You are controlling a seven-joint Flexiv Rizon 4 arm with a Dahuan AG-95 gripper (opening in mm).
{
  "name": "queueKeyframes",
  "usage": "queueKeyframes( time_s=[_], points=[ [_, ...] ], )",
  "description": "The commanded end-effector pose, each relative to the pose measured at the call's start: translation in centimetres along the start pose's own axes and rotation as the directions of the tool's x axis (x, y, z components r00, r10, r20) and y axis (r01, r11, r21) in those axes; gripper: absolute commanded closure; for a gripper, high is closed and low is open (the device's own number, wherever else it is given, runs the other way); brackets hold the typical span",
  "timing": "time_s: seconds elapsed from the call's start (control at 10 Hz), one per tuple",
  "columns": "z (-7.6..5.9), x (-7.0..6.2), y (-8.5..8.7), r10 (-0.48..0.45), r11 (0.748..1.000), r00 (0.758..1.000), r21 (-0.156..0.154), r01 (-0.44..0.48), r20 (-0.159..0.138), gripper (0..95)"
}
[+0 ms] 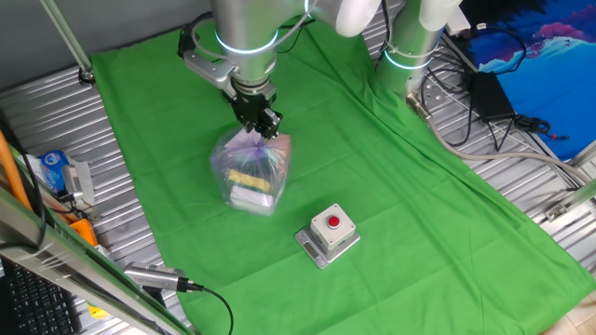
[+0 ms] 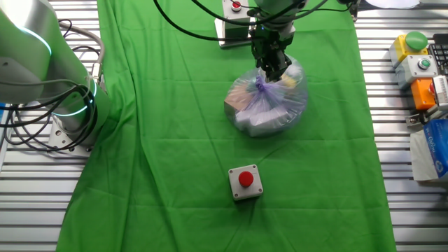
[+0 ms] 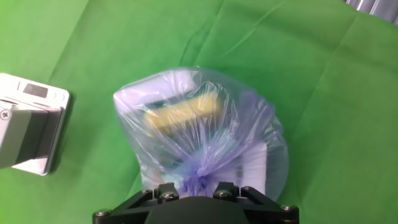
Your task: Pick up a bag of things
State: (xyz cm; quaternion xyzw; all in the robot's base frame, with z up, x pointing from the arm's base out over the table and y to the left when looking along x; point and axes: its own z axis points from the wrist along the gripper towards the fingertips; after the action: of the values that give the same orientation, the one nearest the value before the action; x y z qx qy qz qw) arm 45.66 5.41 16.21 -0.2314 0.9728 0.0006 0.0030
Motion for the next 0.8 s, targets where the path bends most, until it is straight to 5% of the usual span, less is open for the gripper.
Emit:
queueKeyframes(
  time_s=[0.1,0.8],
  points=[
    [0.07,0.00,-0.02,-0.006,1.000,1.000,0.000,0.006,-0.001,57.0],
    [0.15,0.01,-0.02,-0.027,1.000,1.000,-0.001,0.027,-0.007,57.0]
  ],
)
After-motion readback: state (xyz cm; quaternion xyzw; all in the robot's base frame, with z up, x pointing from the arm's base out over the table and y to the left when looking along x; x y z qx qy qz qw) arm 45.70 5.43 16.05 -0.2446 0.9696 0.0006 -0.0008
